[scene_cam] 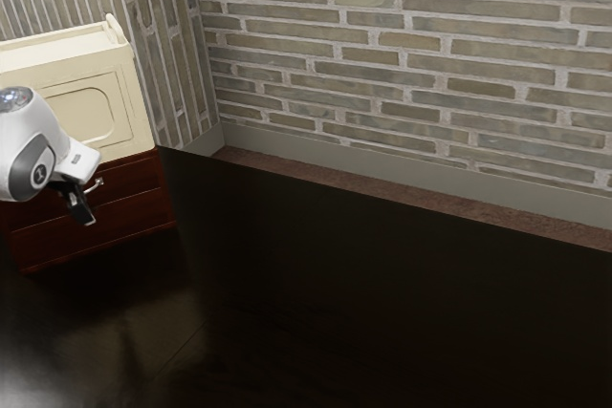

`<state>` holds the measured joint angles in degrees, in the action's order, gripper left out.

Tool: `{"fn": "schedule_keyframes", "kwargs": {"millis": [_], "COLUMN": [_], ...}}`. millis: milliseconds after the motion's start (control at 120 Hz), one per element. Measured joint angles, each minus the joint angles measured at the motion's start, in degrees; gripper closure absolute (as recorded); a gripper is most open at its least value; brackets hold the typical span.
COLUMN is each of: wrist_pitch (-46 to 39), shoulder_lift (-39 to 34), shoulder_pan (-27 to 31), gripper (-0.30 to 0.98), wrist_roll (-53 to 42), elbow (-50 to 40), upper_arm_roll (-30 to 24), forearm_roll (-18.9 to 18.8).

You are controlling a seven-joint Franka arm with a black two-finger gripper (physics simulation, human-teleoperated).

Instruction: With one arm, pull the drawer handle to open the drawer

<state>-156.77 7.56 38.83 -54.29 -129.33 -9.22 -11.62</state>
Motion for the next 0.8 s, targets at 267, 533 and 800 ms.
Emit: {"fn": "schedule_keyframes", "kwargs": {"millis": [267,533,800], "wrist_pitch": [-0.2,-0.1,0.0], "shoulder_lift": [1.2,0.6,-0.7], "shoulder_pan": [-0.6,-0.9,-1.4], "gripper": [-0.02,0.03,0.01], "wrist_roll": [0.1,0.4,1.3], "elbow": [0.1,-0.2,-1.4], "upper_arm_roll": [1.0,1.0,0.9], "forearm_roll": [-0.2,0.1,0.0]}}
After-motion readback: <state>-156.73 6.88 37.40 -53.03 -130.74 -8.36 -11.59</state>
